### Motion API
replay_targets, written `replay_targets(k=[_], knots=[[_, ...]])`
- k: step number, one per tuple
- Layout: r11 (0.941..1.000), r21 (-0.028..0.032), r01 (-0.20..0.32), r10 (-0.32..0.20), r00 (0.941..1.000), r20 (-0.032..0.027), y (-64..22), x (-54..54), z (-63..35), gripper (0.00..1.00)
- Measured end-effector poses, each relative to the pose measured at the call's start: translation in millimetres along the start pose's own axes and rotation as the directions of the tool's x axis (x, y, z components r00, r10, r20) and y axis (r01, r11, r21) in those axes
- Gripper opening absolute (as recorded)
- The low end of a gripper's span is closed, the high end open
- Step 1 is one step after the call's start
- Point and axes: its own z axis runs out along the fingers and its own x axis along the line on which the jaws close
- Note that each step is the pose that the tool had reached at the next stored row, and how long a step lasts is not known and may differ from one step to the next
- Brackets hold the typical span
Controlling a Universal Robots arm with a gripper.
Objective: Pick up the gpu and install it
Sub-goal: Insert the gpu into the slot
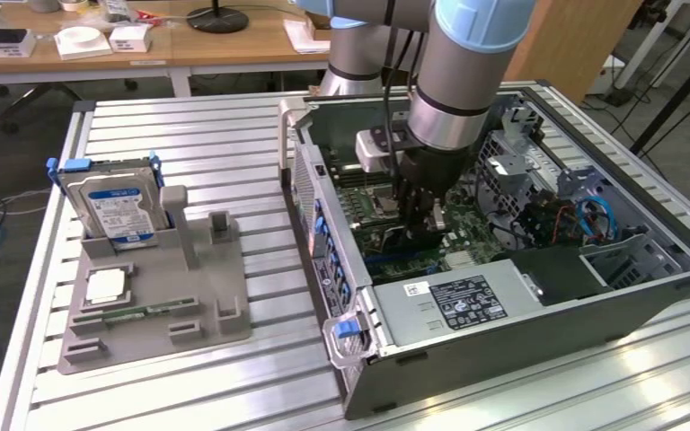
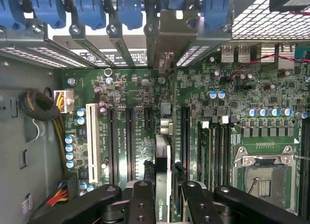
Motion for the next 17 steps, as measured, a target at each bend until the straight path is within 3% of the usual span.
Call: replay_targets(k=[17], knots=[[1.0, 0.0001, 0.0, 0.0, 1.0, 0.0001, 0.3, -1.4, 0.7, 0.26]])
